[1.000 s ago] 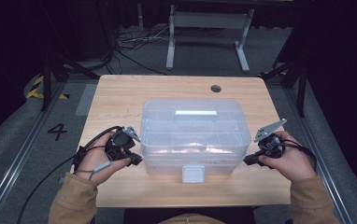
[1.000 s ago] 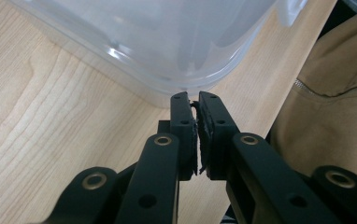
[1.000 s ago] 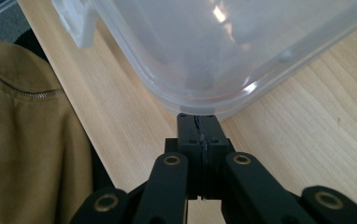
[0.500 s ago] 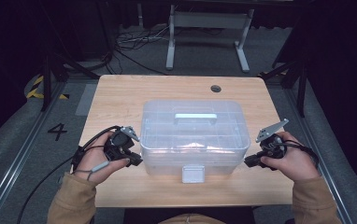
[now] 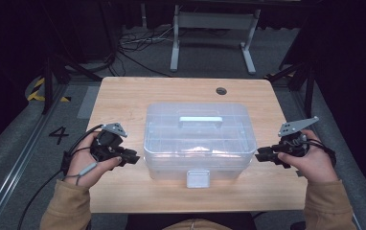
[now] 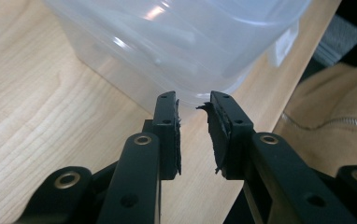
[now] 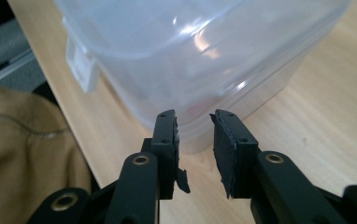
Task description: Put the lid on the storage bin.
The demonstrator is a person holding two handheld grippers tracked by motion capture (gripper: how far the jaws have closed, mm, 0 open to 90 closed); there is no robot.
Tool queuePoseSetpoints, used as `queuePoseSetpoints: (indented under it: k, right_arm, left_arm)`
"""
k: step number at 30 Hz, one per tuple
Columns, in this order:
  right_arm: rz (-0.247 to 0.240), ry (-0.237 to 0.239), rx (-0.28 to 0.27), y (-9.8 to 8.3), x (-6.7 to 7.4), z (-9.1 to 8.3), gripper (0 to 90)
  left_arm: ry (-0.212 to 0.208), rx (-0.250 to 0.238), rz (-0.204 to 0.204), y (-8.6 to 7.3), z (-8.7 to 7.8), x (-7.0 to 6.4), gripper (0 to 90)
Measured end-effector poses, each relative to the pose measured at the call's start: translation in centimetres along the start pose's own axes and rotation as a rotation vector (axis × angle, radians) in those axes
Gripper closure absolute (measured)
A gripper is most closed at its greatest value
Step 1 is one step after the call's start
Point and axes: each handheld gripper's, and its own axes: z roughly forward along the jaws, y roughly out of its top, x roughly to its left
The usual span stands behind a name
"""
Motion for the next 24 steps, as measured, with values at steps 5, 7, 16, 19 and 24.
queuePoseSetpoints:
  k: [5, 7, 16, 19, 24]
  right_arm:
    - [0.053, -0.045, -0.127, 0.0, -0.7, -1.1, 67.7]
    - [0.067, -0.056, -0.165, 0.0, -1.0, -1.2, 67.7]
    - [0.116, -0.151, -0.277, -0.2, -2.5, -1.1, 61.2]
    - [0.109, -0.201, -0.314, -0.5, -3.3, -1.0, 52.6]
    - [0.089, -0.276, -0.299, -1.4, -4.8, -0.5, 46.1]
  left_arm:
    - [0.044, -0.070, -0.060, -0.5, -0.7, 0.5, 69.9]
    - [0.064, -0.100, -0.085, -0.7, -0.9, 0.7, 68.4]
    - [0.148, -0.194, -0.180, -1.9, -1.1, 2.1, 64.7]
    - [0.191, -0.213, -0.204, -2.1, -0.8, 2.7, 63.5]
    - [0.238, -0.222, -0.233, -2.4, 0.2, 3.8, 60.7]
